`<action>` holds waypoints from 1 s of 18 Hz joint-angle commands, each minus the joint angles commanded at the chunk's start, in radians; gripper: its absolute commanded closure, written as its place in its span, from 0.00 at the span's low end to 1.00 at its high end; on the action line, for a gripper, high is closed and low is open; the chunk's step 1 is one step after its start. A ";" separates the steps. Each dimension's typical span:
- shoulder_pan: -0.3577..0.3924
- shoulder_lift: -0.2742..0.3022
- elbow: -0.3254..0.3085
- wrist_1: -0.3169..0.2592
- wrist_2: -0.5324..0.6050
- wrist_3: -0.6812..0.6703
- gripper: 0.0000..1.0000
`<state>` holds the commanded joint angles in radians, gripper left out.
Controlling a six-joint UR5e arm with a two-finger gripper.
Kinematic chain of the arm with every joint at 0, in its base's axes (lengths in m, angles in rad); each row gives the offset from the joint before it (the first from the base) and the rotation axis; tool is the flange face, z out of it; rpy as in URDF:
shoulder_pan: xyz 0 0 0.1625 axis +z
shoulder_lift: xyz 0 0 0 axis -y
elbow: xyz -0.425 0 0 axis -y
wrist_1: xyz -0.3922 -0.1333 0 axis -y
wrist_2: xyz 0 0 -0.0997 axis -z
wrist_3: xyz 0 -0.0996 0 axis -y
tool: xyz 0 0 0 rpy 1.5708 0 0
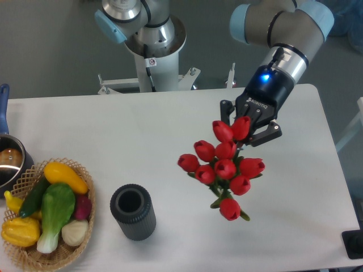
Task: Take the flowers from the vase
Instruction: 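Carry the held tulips away from the vase and hold them up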
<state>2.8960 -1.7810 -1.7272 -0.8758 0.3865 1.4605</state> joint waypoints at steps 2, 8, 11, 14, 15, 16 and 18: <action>0.008 0.008 0.000 -0.005 0.073 -0.005 1.00; -0.024 0.086 0.020 -0.122 0.430 -0.034 0.96; -0.108 0.095 0.049 -0.173 0.644 -0.072 0.97; -0.162 0.104 0.054 -0.178 0.793 -0.103 0.97; -0.196 0.101 0.054 -0.173 0.834 -0.111 0.97; -0.231 0.101 0.057 -0.175 0.874 -0.115 0.96; -0.279 0.095 0.069 -0.189 0.943 -0.130 0.96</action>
<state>2.6172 -1.6858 -1.6583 -1.0645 1.3296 1.3300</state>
